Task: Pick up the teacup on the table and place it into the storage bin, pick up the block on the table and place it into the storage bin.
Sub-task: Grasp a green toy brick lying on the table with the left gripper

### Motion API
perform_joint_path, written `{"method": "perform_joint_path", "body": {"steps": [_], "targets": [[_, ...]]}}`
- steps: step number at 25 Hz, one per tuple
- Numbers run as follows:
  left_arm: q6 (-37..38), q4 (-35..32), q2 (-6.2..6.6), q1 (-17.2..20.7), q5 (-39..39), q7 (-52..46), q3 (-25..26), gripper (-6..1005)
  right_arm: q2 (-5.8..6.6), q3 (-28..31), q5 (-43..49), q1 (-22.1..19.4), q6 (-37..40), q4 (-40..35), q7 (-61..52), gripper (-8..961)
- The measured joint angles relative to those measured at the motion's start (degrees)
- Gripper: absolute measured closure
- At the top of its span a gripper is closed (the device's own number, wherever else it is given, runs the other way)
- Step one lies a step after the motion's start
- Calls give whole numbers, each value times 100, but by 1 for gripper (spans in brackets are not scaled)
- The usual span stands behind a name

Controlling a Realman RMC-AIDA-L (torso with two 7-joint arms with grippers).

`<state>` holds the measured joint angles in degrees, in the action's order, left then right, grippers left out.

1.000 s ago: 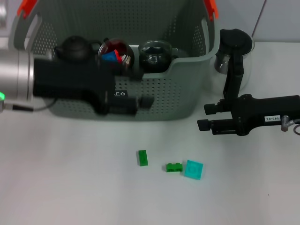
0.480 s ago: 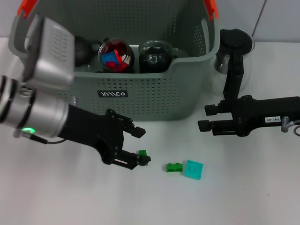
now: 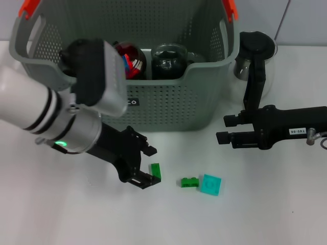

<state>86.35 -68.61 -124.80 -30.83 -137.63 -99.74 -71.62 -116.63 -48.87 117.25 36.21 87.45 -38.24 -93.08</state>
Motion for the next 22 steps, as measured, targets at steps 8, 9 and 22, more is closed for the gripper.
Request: {"method": "perform_joint_path", "body": {"steps": [8, 9, 22], "targets": [[-469, -83, -1, -375, -1056, -1766, -1054, 333, -1, 0, -2, 0, 0, 8, 0, 309], [-486, -91, -1, -424, -1231, -1994, -1206, 333, 0, 0, -3, -1, 0, 7, 0, 309], [-594, -170, -1, -555, -1544, -2984, -2086, 409, 3, 0, 1, -7, 0, 28, 21, 309]]}}
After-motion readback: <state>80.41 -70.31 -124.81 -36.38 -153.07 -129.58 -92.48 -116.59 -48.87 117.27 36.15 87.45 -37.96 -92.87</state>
